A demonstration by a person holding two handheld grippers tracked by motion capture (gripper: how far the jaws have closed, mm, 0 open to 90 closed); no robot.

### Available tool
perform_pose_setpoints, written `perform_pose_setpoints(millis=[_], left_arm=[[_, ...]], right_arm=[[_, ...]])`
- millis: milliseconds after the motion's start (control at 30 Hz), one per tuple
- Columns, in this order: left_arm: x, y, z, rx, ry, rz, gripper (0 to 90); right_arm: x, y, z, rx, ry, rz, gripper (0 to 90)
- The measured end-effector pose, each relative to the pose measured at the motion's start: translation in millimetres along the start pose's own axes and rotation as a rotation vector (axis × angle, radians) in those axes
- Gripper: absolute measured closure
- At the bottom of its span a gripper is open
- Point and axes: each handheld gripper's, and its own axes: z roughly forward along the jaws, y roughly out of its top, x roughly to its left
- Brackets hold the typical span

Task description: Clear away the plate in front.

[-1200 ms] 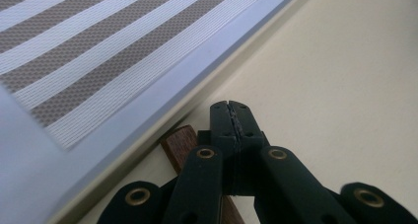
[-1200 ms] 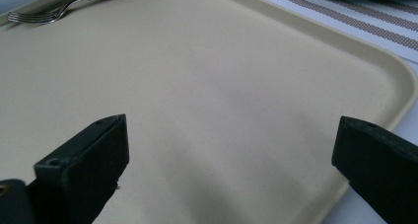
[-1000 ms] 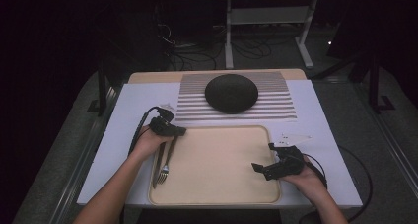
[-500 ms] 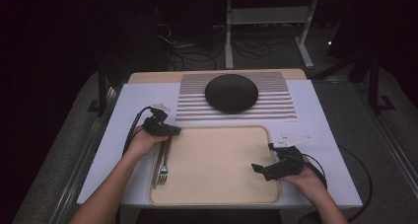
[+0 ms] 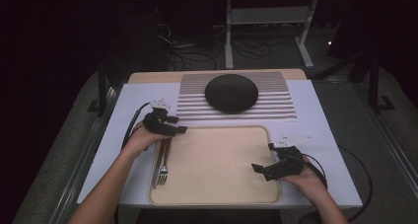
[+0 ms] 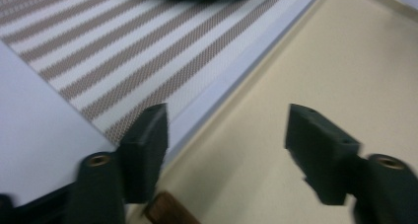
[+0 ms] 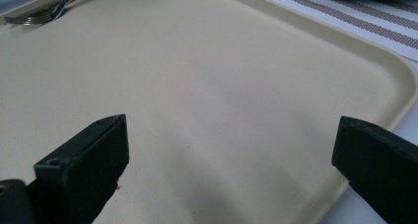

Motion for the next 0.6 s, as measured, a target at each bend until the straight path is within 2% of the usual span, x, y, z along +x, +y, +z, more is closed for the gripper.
perform_pose_setpoints(millis=[100,233,367,600], left_arm=[[0.1,4.6,4.7,-0.012,-0.005,0.027,20.0],[3.1,11.9,9.7,-0.017,-0.014,0.058,9.5],[9.5,20.1,15.4,-0.027,-0.019,0.062,4.2],[15.1,38.1,29.4,-0.054,-0.036,0.114,0.8]], right_arm=[[-0.3,0.1,0.4,0.000,-0.001,0.001,0.5],[-1.1,0.1,1.1,0.010,-0.006,0.005,0.5],[-2.1,-0.4,1.6,0.016,-0.011,0.011,0.5],[-4.0,-1.6,1.6,0.026,-0.009,0.009,0.4]])
